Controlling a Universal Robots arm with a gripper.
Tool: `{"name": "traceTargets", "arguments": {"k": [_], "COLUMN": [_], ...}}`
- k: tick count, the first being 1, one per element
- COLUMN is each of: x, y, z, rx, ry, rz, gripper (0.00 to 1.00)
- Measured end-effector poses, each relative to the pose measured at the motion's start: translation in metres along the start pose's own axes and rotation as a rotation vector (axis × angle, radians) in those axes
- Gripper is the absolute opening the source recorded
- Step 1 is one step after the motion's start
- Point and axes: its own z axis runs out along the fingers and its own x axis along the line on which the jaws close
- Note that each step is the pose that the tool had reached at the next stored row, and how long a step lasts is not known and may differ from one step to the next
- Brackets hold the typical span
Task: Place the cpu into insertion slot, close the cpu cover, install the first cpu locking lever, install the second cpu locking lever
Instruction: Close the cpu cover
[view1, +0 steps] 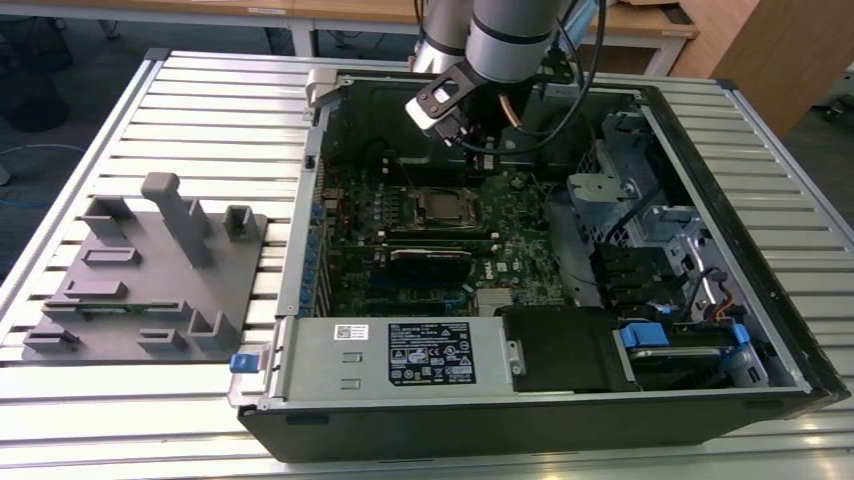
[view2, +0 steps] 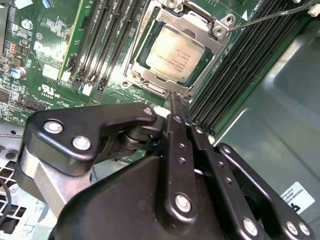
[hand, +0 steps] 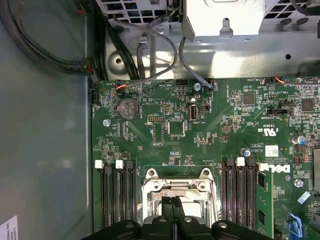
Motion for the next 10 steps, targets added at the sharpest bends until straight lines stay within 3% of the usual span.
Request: {"name": "traceTargets", "arguments": {"k": [6,10], "x": [0.0,-0.0002], "y": [-0.0003,-0.0047], "z": [0.0002,0.0007], "rx": [-0.0001,-0.0013], "ry": [0.0002,0.0002], "rz": [0.0,0.0], "gripper": [0.1,0.1]}}
